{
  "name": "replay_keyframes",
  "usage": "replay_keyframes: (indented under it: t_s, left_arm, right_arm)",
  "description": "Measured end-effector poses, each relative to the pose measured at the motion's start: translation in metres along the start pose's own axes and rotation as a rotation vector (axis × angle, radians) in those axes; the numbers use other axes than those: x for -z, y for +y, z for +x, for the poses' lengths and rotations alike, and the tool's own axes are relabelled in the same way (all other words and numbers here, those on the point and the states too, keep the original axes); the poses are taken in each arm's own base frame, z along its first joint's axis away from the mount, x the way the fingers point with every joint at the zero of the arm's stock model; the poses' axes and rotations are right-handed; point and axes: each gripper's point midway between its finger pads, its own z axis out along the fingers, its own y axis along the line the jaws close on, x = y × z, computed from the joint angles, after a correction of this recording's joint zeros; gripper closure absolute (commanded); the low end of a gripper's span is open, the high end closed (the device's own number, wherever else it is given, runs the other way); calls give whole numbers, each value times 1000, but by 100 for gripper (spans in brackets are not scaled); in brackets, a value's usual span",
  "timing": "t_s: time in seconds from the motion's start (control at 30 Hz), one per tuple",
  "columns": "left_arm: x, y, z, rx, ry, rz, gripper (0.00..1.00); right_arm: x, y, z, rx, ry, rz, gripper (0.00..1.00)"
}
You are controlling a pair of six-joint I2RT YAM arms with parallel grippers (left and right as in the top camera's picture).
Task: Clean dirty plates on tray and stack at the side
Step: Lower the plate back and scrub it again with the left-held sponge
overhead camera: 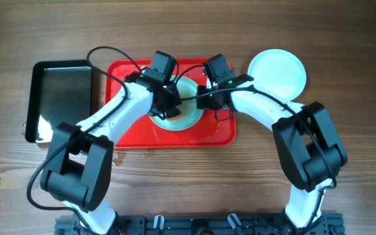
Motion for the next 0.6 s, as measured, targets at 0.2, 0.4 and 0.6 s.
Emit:
replay_keyframes:
  t_s: [0.2, 0.4, 0.6]
  left_arm:
    - [-15, 4, 2, -8, 10, -30, 96]
    - [-30, 24, 1, 21, 32, -92, 96]
    - [-23, 61, -12, 42, -23, -248, 96]
  right_arm:
    - [-1, 6, 5, 15, 10, -2, 96]
    - [-1, 7, 7, 18, 15, -2, 96]
    - [-1, 10, 10, 25, 22, -2, 96]
